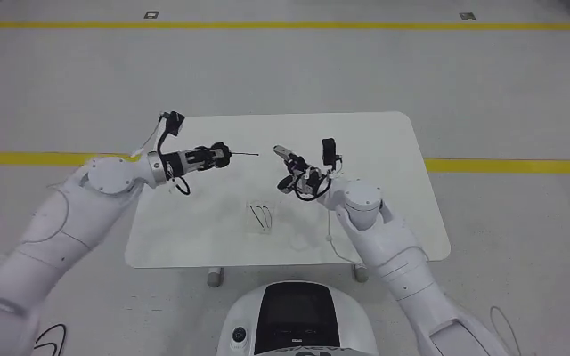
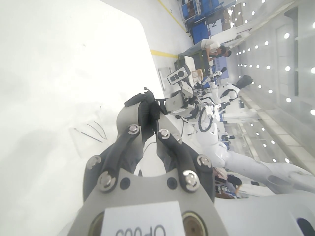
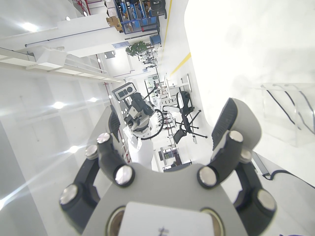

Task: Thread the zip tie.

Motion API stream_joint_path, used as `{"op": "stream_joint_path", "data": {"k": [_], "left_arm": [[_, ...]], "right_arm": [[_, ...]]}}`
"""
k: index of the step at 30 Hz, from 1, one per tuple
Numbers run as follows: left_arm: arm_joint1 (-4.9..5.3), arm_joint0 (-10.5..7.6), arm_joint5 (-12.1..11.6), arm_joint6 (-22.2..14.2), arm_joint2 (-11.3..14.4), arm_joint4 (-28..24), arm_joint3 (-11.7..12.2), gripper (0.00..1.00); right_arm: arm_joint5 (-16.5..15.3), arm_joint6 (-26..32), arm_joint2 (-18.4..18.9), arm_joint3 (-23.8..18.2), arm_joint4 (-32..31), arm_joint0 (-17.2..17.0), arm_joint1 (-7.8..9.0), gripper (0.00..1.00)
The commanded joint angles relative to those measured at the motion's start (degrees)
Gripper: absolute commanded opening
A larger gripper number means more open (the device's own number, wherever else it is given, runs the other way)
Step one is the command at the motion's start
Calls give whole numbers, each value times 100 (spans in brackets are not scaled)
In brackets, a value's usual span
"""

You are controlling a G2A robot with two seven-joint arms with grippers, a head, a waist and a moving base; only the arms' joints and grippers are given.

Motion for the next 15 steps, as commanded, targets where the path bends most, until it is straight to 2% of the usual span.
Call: {"op": "stream_joint_path", "data": {"k": [1, 3, 7, 13, 15], "left_arm": [[-93, 176, 0, -370, -316, -117, 97, 0], [-188, 346, 0, -655, -595, -233, 214, 0], [-441, 711, 0, -1214, -1156, -385, 458, 0], [-786, 1067, 0, -1767, -1862, -460, 782, 0], [-908, 1185, 0, -2217, -2139, -683, 890, 0]], "right_arm": [[-3, -20, 7, -4, 4, 4, 4, 100], [-17, -38, 7, -4, 10, 10, 5, 100], [-86, -104, -4, 13, -11, 24, 7, 100], [-113, -123, -36, 36, -63, 52, 10, 100], [-113, -123, -36, 36, -63, 52, 10, 100]]}}
